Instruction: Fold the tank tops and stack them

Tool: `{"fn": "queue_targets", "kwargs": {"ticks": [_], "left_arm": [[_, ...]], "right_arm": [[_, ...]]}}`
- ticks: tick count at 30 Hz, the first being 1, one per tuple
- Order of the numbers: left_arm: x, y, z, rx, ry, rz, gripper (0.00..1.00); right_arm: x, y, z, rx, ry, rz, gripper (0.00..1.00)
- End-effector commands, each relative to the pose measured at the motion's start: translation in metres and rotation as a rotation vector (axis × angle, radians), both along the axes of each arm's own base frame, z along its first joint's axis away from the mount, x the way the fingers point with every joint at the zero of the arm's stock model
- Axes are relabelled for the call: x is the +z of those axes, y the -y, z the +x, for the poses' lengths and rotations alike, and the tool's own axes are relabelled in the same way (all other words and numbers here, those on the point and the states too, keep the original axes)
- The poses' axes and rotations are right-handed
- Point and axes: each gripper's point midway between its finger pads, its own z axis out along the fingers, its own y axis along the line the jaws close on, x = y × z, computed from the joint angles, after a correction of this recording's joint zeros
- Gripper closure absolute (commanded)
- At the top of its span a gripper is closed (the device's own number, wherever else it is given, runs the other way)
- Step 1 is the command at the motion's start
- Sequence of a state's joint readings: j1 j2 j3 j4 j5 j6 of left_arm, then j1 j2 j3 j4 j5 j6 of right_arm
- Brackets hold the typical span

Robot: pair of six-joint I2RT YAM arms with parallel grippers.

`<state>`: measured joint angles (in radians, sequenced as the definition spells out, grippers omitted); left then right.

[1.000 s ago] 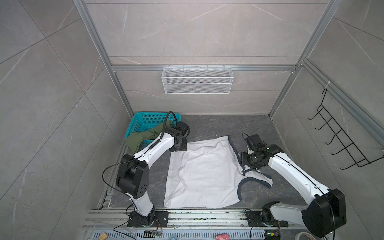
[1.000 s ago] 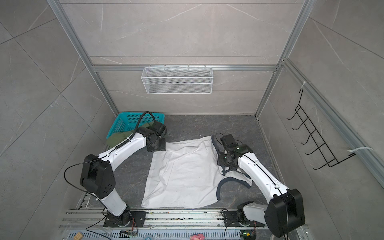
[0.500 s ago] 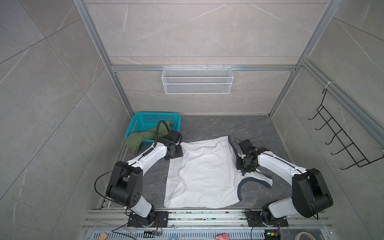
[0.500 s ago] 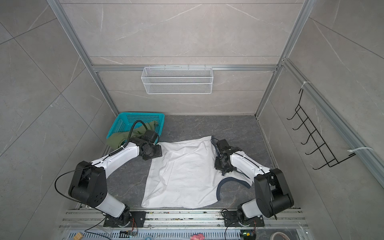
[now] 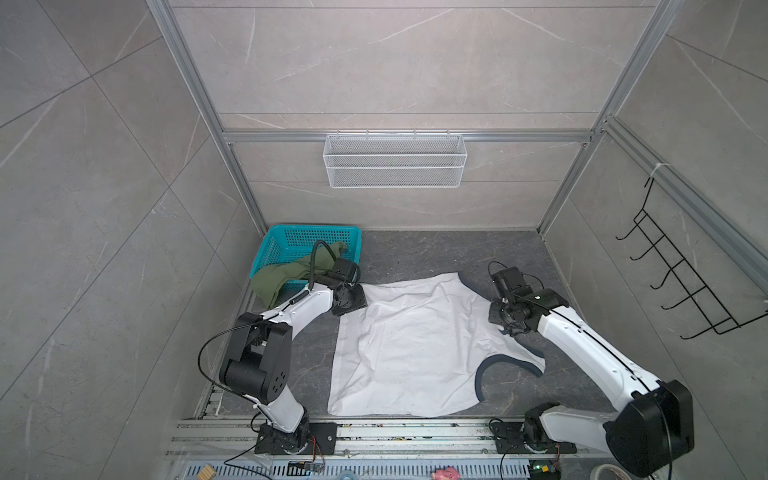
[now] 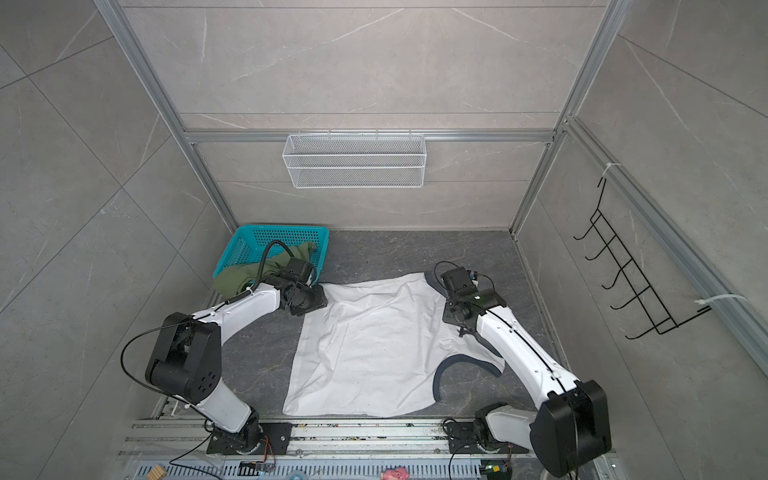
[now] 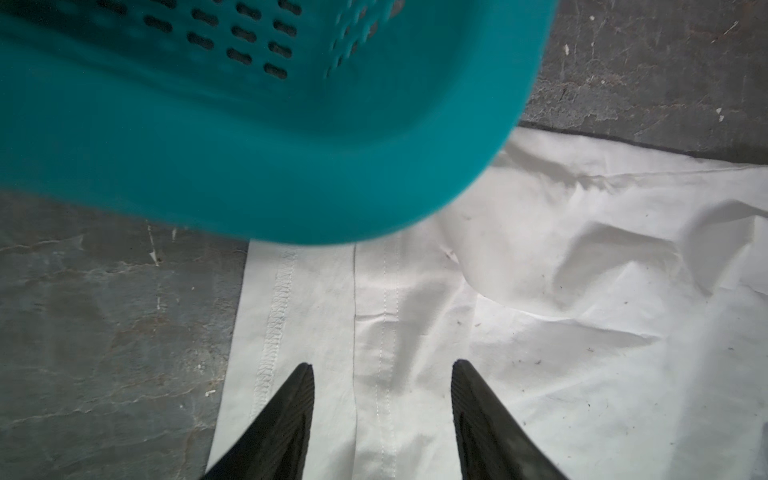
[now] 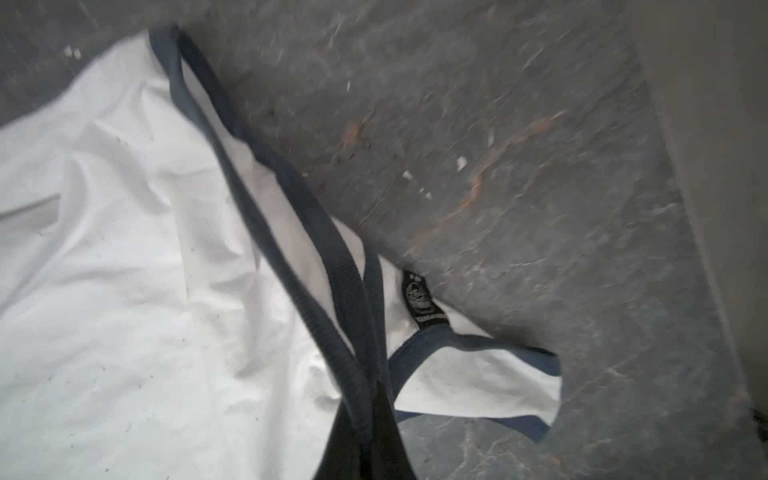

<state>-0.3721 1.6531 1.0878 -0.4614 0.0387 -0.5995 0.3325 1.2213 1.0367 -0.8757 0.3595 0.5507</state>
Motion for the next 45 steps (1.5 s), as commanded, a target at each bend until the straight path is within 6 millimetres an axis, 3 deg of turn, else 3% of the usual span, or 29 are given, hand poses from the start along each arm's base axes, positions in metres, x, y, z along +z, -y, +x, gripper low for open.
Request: {"fn": "queue_targets", "kwargs": {"ticks": [1,7,12,20,27,36,41,43,45], "left_arm": [[-0.003,0.006,-0.006,-0.020,-0.009,-0.028,0.45],[-0.010,0.014,-0.016,-0.054,-0.024,-0.066,0.51],[-0.012,0.034,-0.011,-0.096,-0.025,-0.137,0.57],[-0.018,0.084,0.007,-0.196,-0.037,-0.171,0.59],[-0.031,0.116,0.021,-0.242,-0.055,-0.154,0.60],[-0.044,0.137,0.020,-0.293,-0.086,-0.081,0.63],[-0.052,0.134,0.016,-0.293,-0.125,0.017,0.58],[-0.054,0.130,0.016,-0.289,-0.133,0.049,0.69],[-0.052,0.128,0.016,-0.289,-0.123,0.069,0.72]], "right_arm": [[0.043,0.038,-0.019,-0.096,0.058,-0.148,1.00],[0.113,0.073,-0.034,-0.192,0.184,-0.226,1.00],[0.136,0.091,-0.038,-0.231,0.204,-0.230,1.00],[0.115,0.078,-0.030,-0.175,0.173,-0.140,1.00],[0.101,0.072,-0.030,-0.147,0.156,-0.109,1.00],[0.094,0.072,-0.033,-0.135,0.146,-0.117,1.00],[0.092,0.071,-0.033,-0.131,0.144,-0.110,1.00],[0.091,0.071,-0.034,-0.129,0.142,-0.110,1.00],[0.091,0.071,-0.034,-0.129,0.141,-0.113,1.00]]}}
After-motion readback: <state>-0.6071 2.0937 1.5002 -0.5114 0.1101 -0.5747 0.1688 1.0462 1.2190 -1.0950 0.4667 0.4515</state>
